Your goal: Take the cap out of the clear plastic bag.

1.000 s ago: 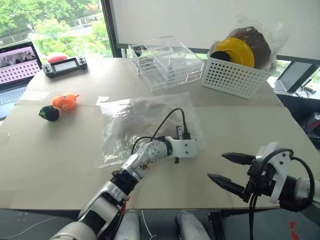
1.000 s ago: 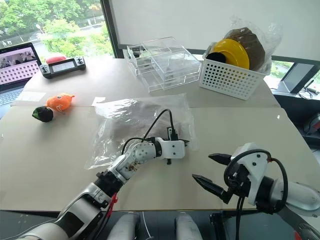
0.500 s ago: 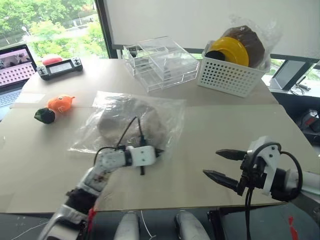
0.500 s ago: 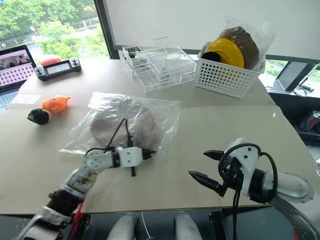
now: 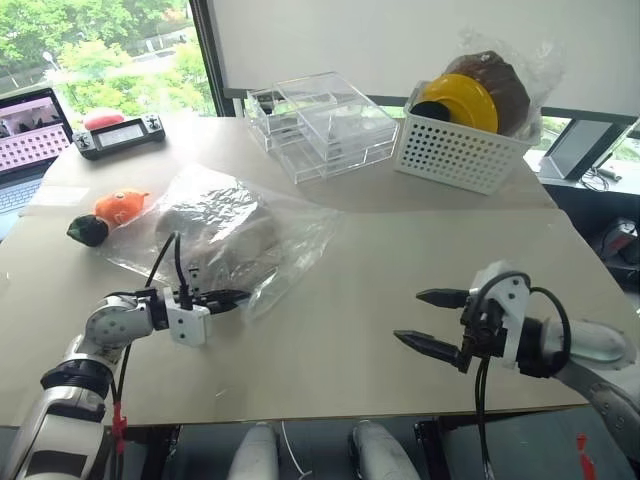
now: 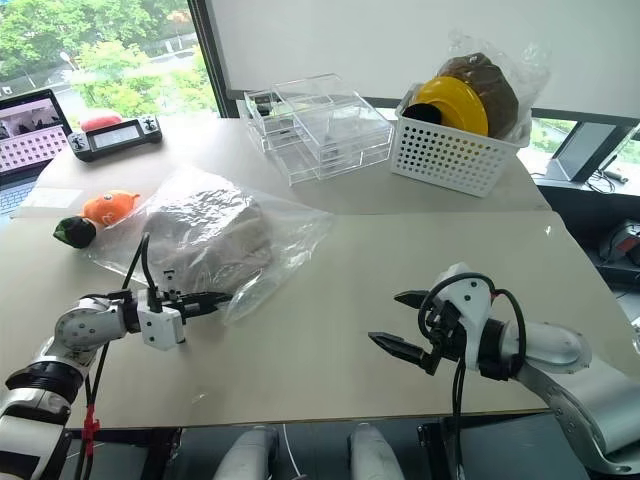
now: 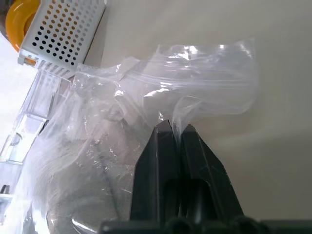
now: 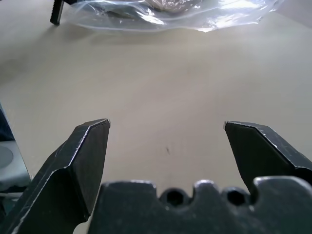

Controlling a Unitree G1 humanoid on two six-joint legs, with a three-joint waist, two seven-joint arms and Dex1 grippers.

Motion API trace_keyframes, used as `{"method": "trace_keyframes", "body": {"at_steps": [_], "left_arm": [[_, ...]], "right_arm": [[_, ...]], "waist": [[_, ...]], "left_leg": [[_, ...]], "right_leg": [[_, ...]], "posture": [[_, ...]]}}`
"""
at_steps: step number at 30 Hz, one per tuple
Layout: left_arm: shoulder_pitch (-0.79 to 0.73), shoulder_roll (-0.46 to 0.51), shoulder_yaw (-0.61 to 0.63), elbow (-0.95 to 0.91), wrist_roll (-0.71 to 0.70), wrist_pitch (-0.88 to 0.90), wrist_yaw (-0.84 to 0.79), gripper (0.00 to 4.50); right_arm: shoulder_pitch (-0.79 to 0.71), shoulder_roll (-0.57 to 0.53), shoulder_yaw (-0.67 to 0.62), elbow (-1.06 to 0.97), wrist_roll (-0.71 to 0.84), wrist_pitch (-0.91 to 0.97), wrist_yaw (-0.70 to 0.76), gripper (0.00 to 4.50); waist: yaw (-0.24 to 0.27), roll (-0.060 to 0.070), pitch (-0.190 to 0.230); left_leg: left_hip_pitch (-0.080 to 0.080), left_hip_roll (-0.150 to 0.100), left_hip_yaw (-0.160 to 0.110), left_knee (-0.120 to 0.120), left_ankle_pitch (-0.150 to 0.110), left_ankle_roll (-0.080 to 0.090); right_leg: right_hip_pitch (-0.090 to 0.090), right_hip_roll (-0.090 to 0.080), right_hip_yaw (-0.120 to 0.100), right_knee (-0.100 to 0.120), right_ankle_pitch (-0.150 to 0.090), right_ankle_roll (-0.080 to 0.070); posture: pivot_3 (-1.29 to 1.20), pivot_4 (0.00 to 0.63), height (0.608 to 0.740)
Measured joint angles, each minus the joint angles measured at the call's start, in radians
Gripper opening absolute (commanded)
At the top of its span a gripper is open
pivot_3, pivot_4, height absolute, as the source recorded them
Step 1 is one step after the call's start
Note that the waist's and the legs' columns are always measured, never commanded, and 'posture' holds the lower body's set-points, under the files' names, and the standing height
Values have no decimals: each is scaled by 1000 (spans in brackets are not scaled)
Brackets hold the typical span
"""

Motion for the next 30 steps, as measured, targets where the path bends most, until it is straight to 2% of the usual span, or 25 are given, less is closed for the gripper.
{"method": "trace_keyframes", "body": {"at_steps": [3,6,8,9,12,16,18,22,23,26,30], "left_arm": [[-1,-1,-2,32,0,-13,3,1107],[11,-5,-10,40,1,-13,3,2319],[15,-6,-12,41,-1,-14,8,2762],[14,-6,-11,40,-1,-15,15,3308],[21,-2,-1,40,-11,-16,30,4237],[77,4,18,4,-108,74,4,4237],[112,-1,35,-51,-188,211,-42,4237],[215,0,88,-255,-402,692,-142,4237],[255,20,100,-350,-473,866,-165,4237],[331,74,124,-528,-577,1183,-214,4237],[432,139,143,-733,-673,1426,-292,4237]], "right_arm": [[-9,11,16,10,-14,-6,7,4500],[-17,16,27,20,-33,-14,12,4500],[-18,20,32,20,-36,-15,15,4500],[-18,21,33,21,-38,-15,16,4500],[-18,21,33,23,-45,-16,21,4500],[-16,22,36,38,-59,-17,23,4500],[-16,23,38,39,-64,-18,23,4500],[-14,33,44,45,-66,-23,30,4500],[-14,34,47,55,-68,-24,36,4500],[-22,38,55,70,-78,-26,44,4500],[-48,40,67,92,-86,-33,57,4500]], "waist": [[0,0,0],[0,0,0],[0,0,0],[1,0,0],[1,0,0],[-8,1,-1],[-8,1,-1],[-15,3,-2],[-19,3,-2],[-20,4,-2],[-20,3,-2]], "left_leg": [[0,0,0,0,0,0],[0,0,0,0,0,0],[-1,0,0,0,0,0],[-1,0,0,0,0,0],[0,0,0,0,0,0],[1,0,1,0,0,0],[3,1,1,0,0,0],[6,2,2,0,0,0],[6,2,1,0,0,0],[6,1,2,0,0,0],[3,2,1,-1,0,0]], "right_leg": [[0,0,0,1,0,0],[0,0,0,1,0,0],[-1,0,0,1,0,0],[-1,0,0,1,0,0],[0,0,0,1,0,0],[0,0,1,3,0,0],[0,0,0,5,-1,-1],[1,1,1,7,-2,-2],[2,1,1,7,-2,-3],[1,1,1,6,-2,-3],[-1,1,0,5,-3,-4]], "posture": [[0,150,735],[0,150,735],[0,150,735],[0,150,735],[0,150,735],[0,150,735],[0,150,735],[0,150,735],[0,150,735],[0,150,735],[0,150,735]]}}
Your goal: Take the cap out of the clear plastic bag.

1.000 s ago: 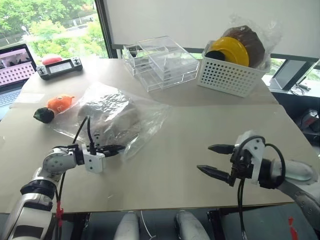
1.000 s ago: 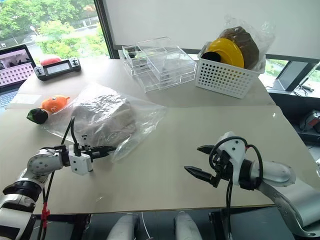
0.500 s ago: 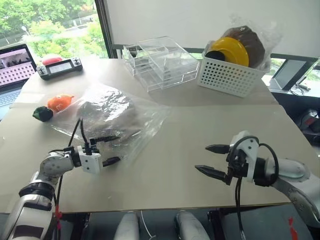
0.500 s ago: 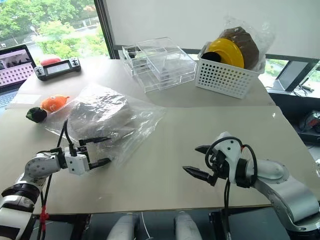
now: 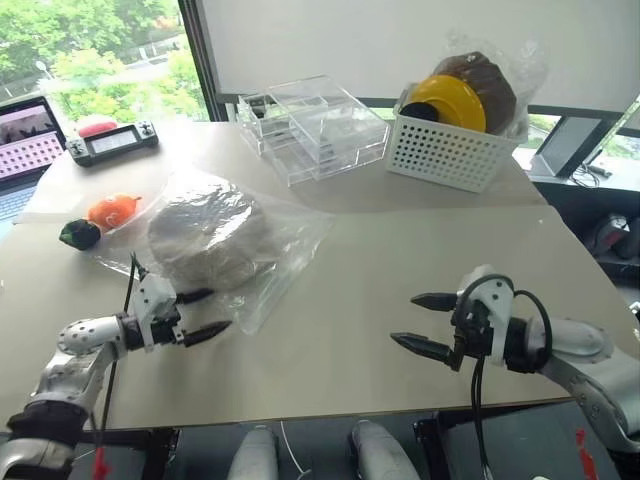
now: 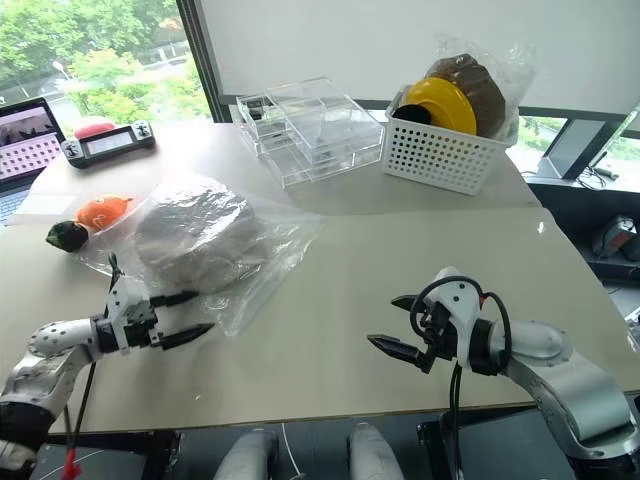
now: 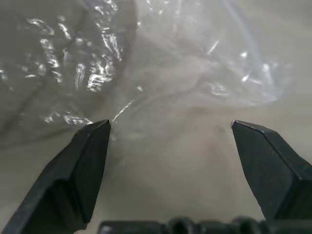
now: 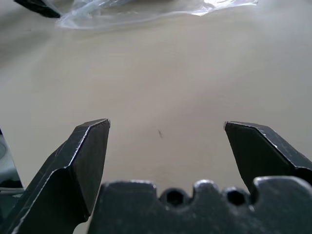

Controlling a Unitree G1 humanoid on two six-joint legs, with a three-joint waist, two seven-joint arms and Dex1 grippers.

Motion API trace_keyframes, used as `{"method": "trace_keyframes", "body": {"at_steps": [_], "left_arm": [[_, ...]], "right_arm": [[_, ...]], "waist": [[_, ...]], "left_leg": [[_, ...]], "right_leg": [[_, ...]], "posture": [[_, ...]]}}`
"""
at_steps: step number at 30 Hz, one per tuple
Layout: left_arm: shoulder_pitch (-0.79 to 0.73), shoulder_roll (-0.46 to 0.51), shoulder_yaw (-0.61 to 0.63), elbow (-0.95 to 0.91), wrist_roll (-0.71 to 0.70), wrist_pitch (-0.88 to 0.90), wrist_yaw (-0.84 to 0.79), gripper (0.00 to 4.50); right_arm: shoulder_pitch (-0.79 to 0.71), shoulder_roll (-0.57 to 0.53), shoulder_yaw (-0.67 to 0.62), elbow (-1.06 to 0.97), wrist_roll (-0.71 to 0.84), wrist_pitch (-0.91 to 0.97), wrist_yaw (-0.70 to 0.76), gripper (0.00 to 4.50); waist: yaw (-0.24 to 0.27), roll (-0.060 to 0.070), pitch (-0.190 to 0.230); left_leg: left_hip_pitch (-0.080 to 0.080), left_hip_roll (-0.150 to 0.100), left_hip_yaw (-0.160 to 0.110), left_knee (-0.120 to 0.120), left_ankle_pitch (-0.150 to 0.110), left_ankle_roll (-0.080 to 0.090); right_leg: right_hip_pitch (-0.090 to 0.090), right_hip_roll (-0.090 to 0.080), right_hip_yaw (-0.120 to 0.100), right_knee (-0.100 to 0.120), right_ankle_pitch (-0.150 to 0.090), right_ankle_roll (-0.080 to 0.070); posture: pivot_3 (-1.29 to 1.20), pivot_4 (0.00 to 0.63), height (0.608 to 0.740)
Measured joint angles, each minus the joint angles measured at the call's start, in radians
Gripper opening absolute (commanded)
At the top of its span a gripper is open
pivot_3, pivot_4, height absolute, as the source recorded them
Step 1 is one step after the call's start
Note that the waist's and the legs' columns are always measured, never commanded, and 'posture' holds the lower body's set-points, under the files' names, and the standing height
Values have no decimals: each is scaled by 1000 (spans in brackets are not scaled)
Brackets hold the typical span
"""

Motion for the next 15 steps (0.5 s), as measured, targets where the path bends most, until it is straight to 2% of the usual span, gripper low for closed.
{"method": "trace_keyframes", "body": {"at_steps": [4,9,15], "left_arm": [[14,30,32,-148,-63,157,-33,4237],[-55,-77,74,-296,-65,176,89,4237],[-39,-186,-1,-373,249,14,281,4237]], "right_arm": [[-11,1,14,19,-13,-6,10,4500],[-20,16,28,25,-19,-8,20,4500],[-25,20,28,26,-26,-8,27,4500]], "waist": [[11,0,0],[23,0,1],[18,0,1]], "left_leg": [[-2,0,0,0,0,0],[-4,0,0,1,0,0],[-3,-1,0,0,0,0]], "right_leg": [[-2,0,-1,-1,0,0],[-2,0,0,-1,0,0],[-2,0,0,-2,0,0]], "posture": [[0,150,735],[0,150,735],[0,150,735]]}}
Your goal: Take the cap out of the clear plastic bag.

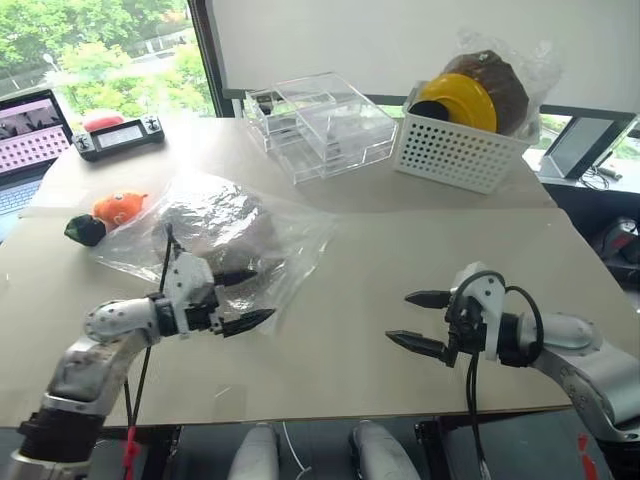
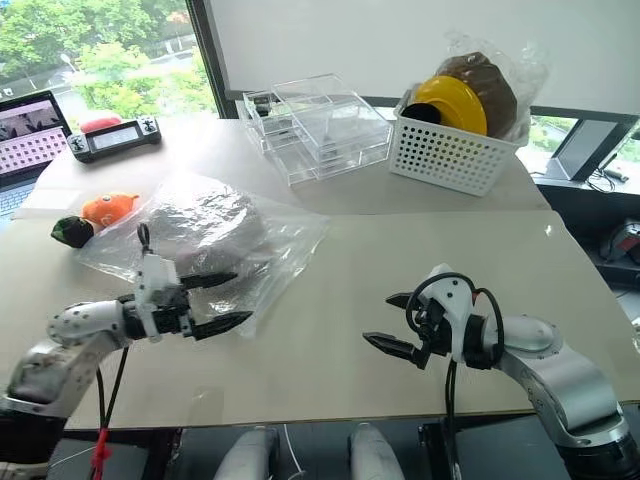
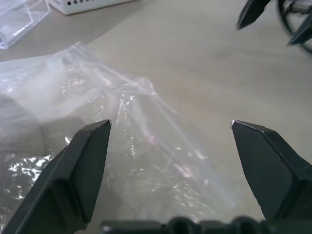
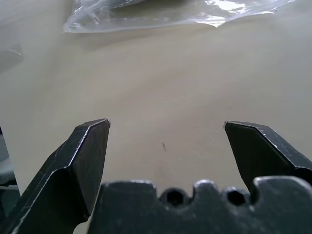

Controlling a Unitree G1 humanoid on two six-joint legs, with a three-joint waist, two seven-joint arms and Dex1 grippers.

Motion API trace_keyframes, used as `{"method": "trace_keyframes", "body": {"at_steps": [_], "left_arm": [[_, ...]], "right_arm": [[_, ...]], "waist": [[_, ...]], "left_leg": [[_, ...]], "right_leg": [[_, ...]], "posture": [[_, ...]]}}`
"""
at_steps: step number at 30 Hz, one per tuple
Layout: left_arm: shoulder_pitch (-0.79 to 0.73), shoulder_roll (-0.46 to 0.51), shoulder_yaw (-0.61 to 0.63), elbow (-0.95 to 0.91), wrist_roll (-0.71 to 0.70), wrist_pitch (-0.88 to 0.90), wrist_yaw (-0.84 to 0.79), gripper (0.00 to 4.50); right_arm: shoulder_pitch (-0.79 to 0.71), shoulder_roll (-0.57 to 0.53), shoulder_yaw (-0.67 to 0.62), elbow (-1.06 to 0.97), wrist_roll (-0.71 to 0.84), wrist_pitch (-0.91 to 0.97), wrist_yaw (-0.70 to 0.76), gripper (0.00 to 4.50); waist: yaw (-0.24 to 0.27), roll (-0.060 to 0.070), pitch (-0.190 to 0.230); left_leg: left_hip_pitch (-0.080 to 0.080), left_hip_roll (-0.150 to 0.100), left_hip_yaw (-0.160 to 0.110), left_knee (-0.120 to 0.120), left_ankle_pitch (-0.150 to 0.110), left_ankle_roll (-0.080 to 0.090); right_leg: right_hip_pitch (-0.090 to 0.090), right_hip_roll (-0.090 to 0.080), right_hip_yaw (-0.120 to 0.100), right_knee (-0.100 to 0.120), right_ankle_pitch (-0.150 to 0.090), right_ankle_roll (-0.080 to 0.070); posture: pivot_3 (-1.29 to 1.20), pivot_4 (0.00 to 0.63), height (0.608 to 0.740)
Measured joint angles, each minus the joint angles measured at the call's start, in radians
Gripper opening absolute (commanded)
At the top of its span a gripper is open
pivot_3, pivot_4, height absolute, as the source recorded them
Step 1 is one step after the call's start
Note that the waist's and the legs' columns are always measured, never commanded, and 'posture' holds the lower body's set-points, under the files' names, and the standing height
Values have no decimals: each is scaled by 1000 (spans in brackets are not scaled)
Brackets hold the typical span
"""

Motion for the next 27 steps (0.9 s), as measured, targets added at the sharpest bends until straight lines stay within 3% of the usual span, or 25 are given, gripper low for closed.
{"method": "trace_keyframes", "body": {"at_steps": [5,14,21,27], "left_arm": [[15,-110,-107,2,207,-51,143,4237],[-19,-253,-154,10,373,-55,321,4237],[-30,-246,-141,7,544,41,457,4237],[-49,-252,-139,-10,550,131,463,4237]], "right_arm": [[-1,7,0,-5,1,0,-2,4500],[34,5,-17,-48,10,8,-24,4500],[61,9,-28,-65,11,8,-46,4500],[60,18,-28,-65,11,8,-62,4500]], "waist": [[6,0,0],[7,-1,0],[1,-1,0],[1,-1,0]], "left_leg": [[0,0,0,1,0,0],[0,-1,-1,1,0,0],[0,-1,-1,1,0,0],[1,-1,-1,1,0,0]], "right_leg": [[1,0,0,0,0,1],[1,0,0,0,0,1],[1,0,0,0,0,1],[2,0,0,1,0,1]], "posture": [[0,150,735],[0,150,735],[0,150,735],[0,150,735]]}}
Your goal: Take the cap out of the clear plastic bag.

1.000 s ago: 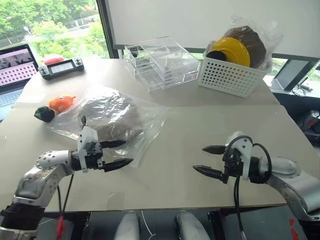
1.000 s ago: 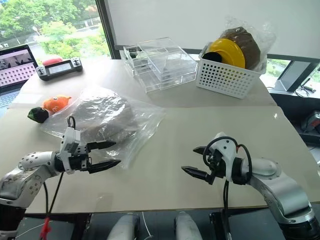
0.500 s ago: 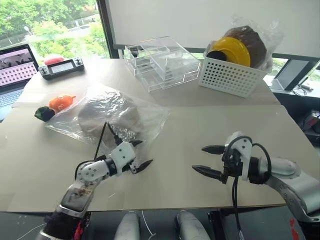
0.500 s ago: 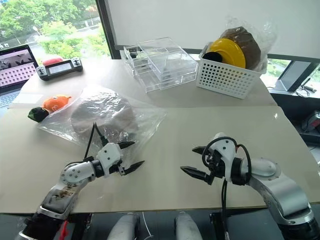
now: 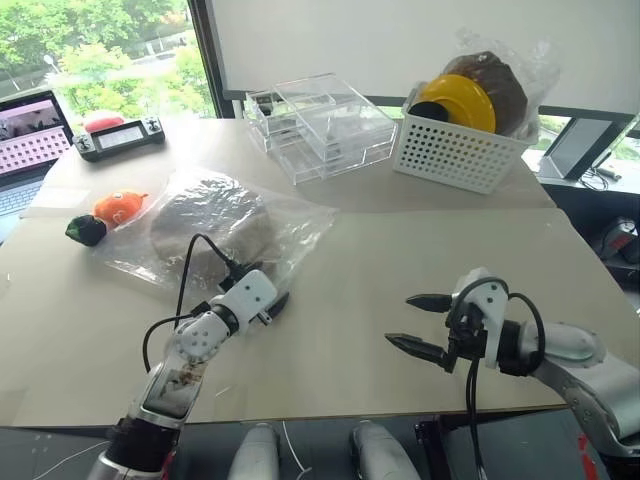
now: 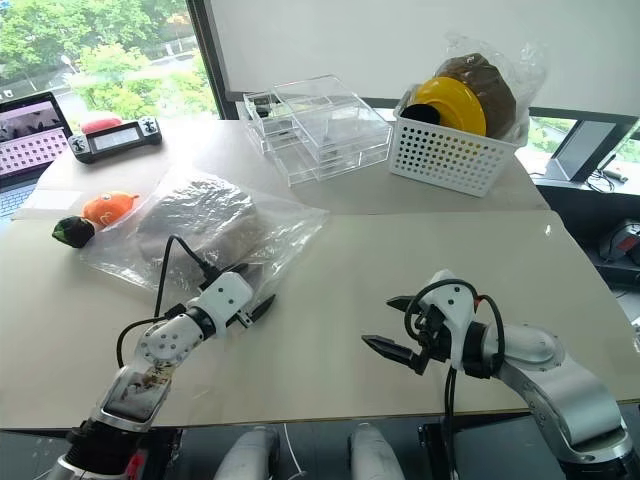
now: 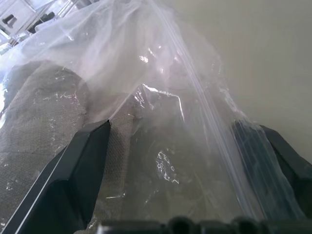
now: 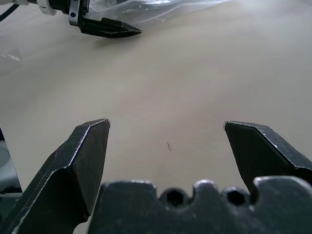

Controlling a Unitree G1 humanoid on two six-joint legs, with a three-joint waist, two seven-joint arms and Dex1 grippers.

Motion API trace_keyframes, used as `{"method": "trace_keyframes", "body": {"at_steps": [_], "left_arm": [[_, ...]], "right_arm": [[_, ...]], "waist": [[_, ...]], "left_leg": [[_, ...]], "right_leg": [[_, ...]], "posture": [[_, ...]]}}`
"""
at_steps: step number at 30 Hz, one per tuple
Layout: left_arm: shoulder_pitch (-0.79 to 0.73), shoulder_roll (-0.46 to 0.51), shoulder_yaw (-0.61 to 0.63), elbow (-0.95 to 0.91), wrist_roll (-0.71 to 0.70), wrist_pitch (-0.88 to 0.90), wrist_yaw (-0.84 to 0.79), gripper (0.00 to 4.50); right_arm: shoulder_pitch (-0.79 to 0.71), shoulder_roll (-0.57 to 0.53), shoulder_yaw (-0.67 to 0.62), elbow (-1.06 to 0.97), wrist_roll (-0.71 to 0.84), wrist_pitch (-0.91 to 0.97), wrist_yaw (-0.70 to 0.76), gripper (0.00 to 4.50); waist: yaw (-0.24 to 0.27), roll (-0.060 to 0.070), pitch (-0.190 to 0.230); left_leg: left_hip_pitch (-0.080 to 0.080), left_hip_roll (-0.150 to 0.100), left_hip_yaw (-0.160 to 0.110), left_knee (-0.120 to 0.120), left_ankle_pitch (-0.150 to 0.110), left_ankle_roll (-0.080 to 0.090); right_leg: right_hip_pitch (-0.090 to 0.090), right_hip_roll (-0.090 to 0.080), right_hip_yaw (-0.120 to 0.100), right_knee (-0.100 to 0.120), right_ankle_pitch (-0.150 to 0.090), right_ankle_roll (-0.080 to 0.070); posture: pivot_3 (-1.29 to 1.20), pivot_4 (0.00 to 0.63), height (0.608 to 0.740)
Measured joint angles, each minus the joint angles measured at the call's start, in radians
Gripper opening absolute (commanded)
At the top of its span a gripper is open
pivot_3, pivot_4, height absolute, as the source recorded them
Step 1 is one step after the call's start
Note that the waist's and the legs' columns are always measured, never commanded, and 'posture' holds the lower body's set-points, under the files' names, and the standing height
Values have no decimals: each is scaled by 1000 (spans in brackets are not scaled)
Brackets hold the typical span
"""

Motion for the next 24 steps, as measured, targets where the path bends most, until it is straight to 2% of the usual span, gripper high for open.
{"method": "trace_keyframes", "body": {"at_steps": [3,4,6,13,16,18,20,24], "left_arm": [[-16,-6,6,-7,-8,53,0,3530],[-18,-6,10,-9,-9,63,0,3111],[-19,-6,19,-19,-10,81,-1,2575],[-22,-4,34,-49,-29,124,-24,57],[-24,-3,52,-47,-80,122,-68,57],[-27,26,70,-25,-150,86,-156,57],[-36,87,89,48,-214,-16,-277,57],[-106,157,111,232,-248,-194,-412,57]], "right_arm": [[0,0,0,0,0,0,0,4500],[0,0,0,0,0,0,0,4500],[-1,0,0,0,0,0,0,4500],[-5,4,3,1,-1,0,0,4500],[-6,9,6,1,-1,0,0,4500],[-15,9,7,2,-2,-1,0,4500],[-15,9,8,5,-3,-1,1,4500],[-24,10,16,13,-4,-1,2,4500]], "waist": [[-1,0,0],[-2,0,0],[-2,0,0],[0,0,0],[1,0,0],[0,0,0],[0,0,0],[1,0,0]], "left_leg": [[0,0,0,0,0,0],[0,0,0,0,0,0],[0,0,0,0,0,0],[0,0,0,0,0,0],[-1,0,0,0,0,0],[-1,0,0,0,0,0],[-1,0,0,-1,0,0],[-1,0,0,0,0,0]], "right_leg": [[0,0,0,0,0,0],[0,0,0,0,0,0],[0,0,0,0,0,0],[0,0,0,0,0,0],[0,0,0,0,0,0],[-1,0,0,-1,0,0],[-1,0,0,0,0,0],[-1,0,0,-2,0,0]], "posture": [[0,150,735],[0,150,735],[0,150,735],[0,150,735],[0,150,735],[0,150,735],[0,150,735],[0,150,735]]}}
